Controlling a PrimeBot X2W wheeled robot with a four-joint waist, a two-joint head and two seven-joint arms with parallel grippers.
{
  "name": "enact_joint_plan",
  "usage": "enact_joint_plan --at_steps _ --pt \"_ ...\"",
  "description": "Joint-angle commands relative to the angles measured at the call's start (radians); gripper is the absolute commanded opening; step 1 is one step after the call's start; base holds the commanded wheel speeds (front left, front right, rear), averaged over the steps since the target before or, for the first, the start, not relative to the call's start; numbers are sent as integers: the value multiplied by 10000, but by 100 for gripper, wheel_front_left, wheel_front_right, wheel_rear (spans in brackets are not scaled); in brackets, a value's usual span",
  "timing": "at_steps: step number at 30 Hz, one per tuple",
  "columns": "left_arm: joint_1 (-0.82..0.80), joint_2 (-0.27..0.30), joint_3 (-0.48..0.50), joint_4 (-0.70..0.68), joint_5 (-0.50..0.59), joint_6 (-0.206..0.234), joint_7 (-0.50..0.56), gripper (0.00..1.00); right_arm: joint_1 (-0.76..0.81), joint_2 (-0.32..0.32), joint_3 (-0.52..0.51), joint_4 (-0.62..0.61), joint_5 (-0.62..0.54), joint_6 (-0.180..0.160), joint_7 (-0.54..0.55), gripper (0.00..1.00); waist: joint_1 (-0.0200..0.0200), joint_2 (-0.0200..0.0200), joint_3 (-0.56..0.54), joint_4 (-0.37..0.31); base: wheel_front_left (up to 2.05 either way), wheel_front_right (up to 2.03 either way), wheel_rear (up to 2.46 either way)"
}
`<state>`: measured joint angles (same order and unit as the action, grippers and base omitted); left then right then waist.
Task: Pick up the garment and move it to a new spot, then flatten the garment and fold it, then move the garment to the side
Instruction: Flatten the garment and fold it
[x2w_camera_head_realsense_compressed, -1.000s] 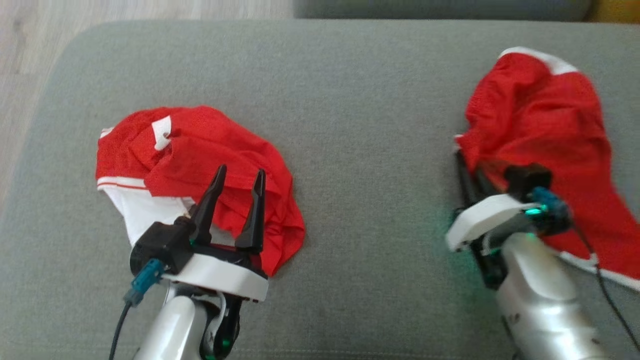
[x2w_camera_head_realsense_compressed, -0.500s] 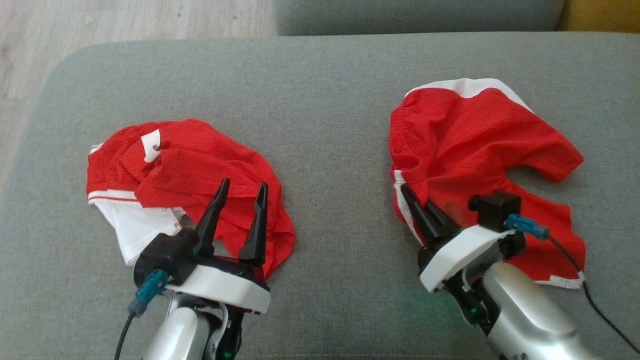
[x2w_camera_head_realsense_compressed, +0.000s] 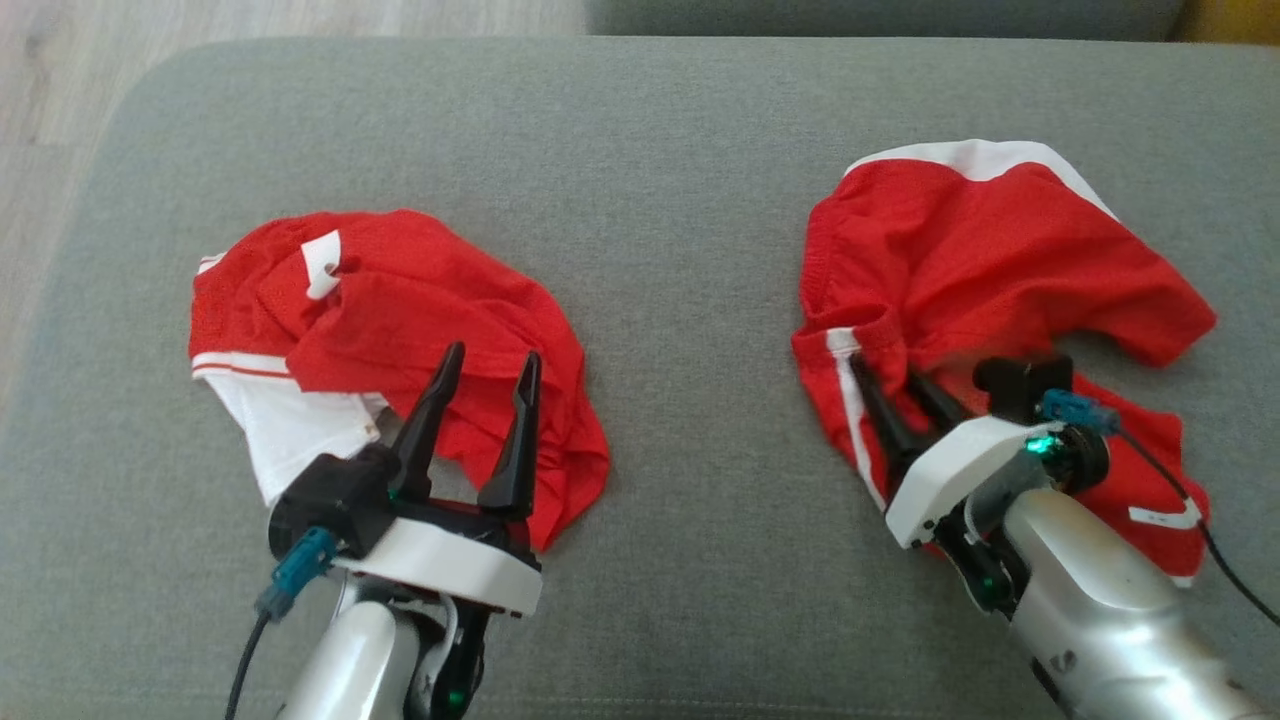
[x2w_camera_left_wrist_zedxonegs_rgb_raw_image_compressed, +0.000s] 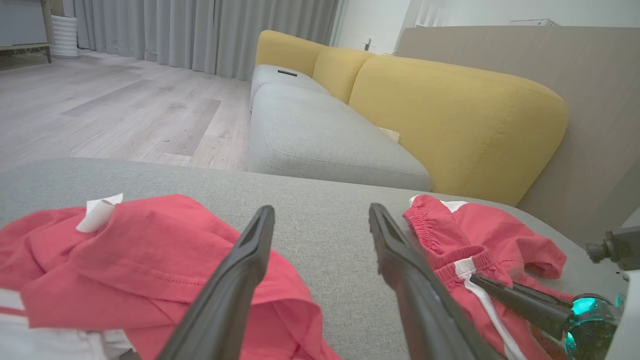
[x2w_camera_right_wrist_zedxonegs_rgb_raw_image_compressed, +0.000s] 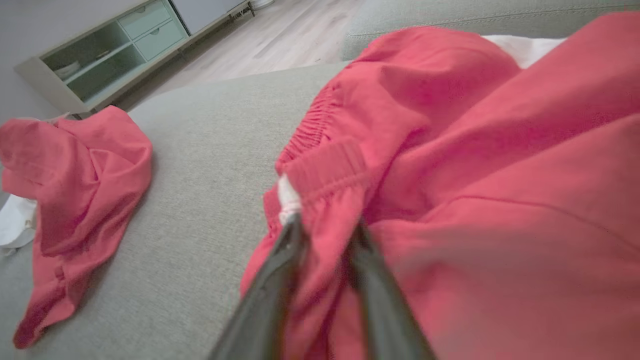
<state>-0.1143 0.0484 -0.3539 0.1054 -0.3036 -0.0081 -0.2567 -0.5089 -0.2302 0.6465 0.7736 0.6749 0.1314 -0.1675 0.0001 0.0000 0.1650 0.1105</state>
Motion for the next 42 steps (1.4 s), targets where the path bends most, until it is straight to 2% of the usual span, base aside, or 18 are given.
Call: enact_joint_plan --at_steps 1,10,14,17,22,23,28,31,36,42 --pt "-367 18 326 -282 -41 24 -51 100 -308 75 151 -42 -231 -7 -222 100 -1 0 -41 -76 0 0 0" --pt "-293 18 458 -257 22 -32 -51 100 -527 433 -7 968 -1556 -7 -766 100 -1 0 -403 -772 0 0 0" --pt "-185 18 533 -256 60 -53 -51 100 -495 682 -541 910 -1993 -7 -891 100 -1 0 -590 -1163 0 0 0" --pt "-103 18 645 -258 120 -101 -51 100 -277 729 -1350 323 -2289 -7 -932 100 -1 0 -709 -1533 0 0 0" --pt "-86 18 798 -244 160 -205 -51 100 1097 724 -3435 -1768 -3266 -7 -939 100 -1 0 -832 -2094 0 0 0" --pt "-109 18 828 -231 193 -258 -51 100 1922 861 -4397 -2747 -3762 -7 -940 100 -1 0 -837 -2289 0 0 0" --pt "-266 18 911 -52 326 -435 -51 100 3900 1517 -6168 -4785 -4630 -7 -941 100 -1 0 -708 -2679 0 0 0" --pt "-408 18 959 186 455 -559 -51 100 4489 1709 -6390 -5241 -4830 -7 -941 100 -1 0 -567 -2912 0 0 0" --pt "-740 56 849 755 823 -820 -51 100 4566 1785 -6387 -5526 -4853 -7 -942 100 -1 0 -340 -3129 0 0 0" --pt "-1744 439 -63 2261 1313 -1131 -49 100 4320 1796 -6234 -5644 -4550 -7 -942 100 -1 0 87 -3316 0 0 0"
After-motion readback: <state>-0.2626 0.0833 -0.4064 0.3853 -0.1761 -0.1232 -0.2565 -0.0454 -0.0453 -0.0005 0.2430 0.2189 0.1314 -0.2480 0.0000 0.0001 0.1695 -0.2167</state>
